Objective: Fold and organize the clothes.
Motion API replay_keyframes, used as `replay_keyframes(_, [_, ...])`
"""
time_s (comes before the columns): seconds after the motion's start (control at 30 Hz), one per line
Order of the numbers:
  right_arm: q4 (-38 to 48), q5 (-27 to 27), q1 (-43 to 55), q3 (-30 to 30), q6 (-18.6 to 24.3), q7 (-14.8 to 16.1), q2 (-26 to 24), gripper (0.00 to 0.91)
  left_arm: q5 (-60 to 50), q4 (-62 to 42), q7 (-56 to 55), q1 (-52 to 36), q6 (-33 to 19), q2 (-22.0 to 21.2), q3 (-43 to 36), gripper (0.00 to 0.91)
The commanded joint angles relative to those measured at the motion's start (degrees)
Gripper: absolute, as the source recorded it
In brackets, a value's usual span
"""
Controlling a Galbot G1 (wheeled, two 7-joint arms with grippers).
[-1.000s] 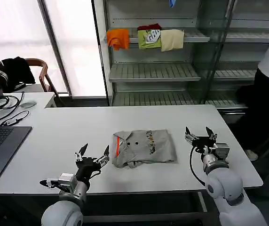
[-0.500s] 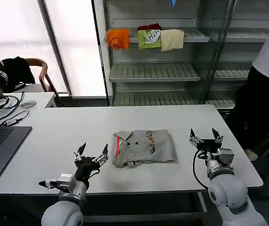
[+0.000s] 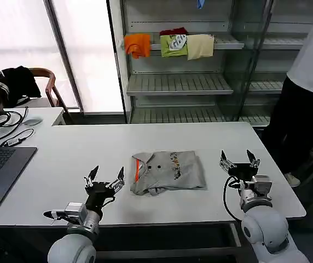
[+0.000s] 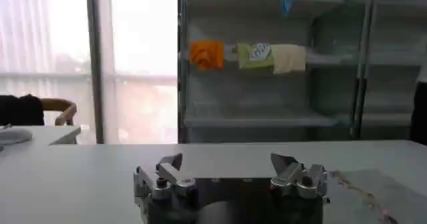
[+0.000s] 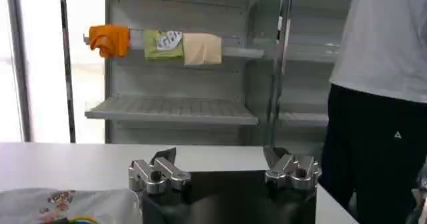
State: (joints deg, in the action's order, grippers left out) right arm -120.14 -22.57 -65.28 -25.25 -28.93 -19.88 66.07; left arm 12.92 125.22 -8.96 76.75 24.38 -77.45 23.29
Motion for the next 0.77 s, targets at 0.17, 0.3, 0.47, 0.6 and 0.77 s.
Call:
replay_keyframes(0.17, [-0.83,0.62,-0.42,-0.46,0.11,-0.08,0.13,0.907,-2.26,0.87,0.68,0.16,1.00,-0.38,0.12,0.907])
replay_keyframes(0.3, [-0.98,0.75,-0.58,-0.45,0.24,-0.09,0.14,0.907,-2.52,0.97,0.75,0.21,1.01,-0.57,0.16,0.907])
replay_keyframes(0.47, [-1.17,1.44,-0.67,-0.35,0.66,0.22,0.28,0.907,-2.49,0.99,0.68,0.54,0.60,-0.77,0.11,0.907])
replay_keyframes(0.6, [-1.02,1.56,-0.58,-0.34,0.93,0.19,0.36,0.907,-2.50,1.00,0.57,0.46,0.65,-0.74,0.22,0.907])
replay_keyframes(0.77, [-1.11,1.90,-0.71,-0.33,1.03,0.24,0.32,0.907,-2.65,0.83,0.68,0.54,0.67,-0.76,0.06,0.907])
